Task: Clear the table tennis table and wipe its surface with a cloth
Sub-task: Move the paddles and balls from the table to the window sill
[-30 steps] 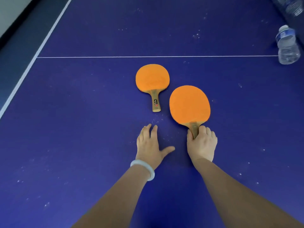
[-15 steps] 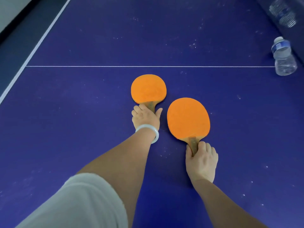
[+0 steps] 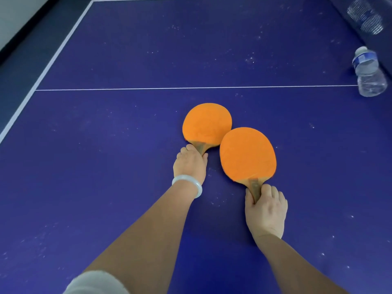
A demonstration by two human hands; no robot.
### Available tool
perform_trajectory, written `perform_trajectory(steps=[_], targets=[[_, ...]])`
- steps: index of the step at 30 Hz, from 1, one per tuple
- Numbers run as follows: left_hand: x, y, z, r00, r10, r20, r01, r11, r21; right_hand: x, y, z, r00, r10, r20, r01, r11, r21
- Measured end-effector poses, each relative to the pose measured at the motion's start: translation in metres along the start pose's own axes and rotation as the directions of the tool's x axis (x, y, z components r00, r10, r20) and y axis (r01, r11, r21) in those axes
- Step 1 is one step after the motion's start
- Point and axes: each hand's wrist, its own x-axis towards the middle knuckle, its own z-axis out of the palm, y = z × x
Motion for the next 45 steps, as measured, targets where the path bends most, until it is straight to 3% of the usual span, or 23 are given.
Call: perform_trajectory(steps=[5,9,14,19,22,25,31,37,43,45], targets=[[-0.031,-0.01,-0.007,0.993,-0.105,0.061,0.115,0.974,-0.197,0.001,0.001,0.0,1.0,-0.007,-0.004,0.007,1.0,0.003],[-0.06,-0.028,-0.012,0.982,-0.135,0.131,0.18,0.877,-0.445,0.0,0.001,0.0,1.0,-0.022,-0.014,0.022,1.0,0.011],[-0.106,-0.047,-0.015,0.978,-0.112,0.178,0.181,0.878,-0.443,-0.001,-0.001,-0.006,1.0,-0.016,0.025,0.015,0.999,0.03],[-0.152,-0.064,-0.017,0.953,-0.159,0.259,0.272,0.828,-0.49,0.002,0.0,-0.029,0.966,-0.01,0.258,0.011,1.0,-0.001],[-0.175,-0.064,-0.024,0.946,-0.141,0.293,0.28,0.81,-0.515,-0.016,0.009,-0.054,0.928,0.043,0.371,-0.083,0.992,0.094],[-0.199,-0.054,-0.03,0.943,-0.087,0.321,0.255,0.808,-0.531,-0.042,0.026,-0.079,0.899,0.124,0.42,-0.207,0.965,0.159],[-0.251,-0.011,-0.032,0.925,0.009,0.38,0.22,0.803,-0.554,-0.077,0.071,-0.133,0.881,0.183,0.436,-0.279,0.946,0.167],[-0.294,0.044,-0.03,0.905,0.226,0.36,-0.004,0.853,-0.522,-0.11,0.129,-0.193,0.879,0.301,0.369,-0.39,0.9,0.195],[-0.321,0.095,-0.023,0.821,0.416,0.391,-0.159,0.825,-0.543,-0.158,0.175,-0.241,0.819,0.52,0.243,-0.569,0.79,0.227],[-0.329,0.109,-0.023,0.756,0.515,0.404,-0.257,0.801,-0.54,-0.184,0.187,-0.254,0.763,0.615,0.199,-0.646,0.719,0.257]])
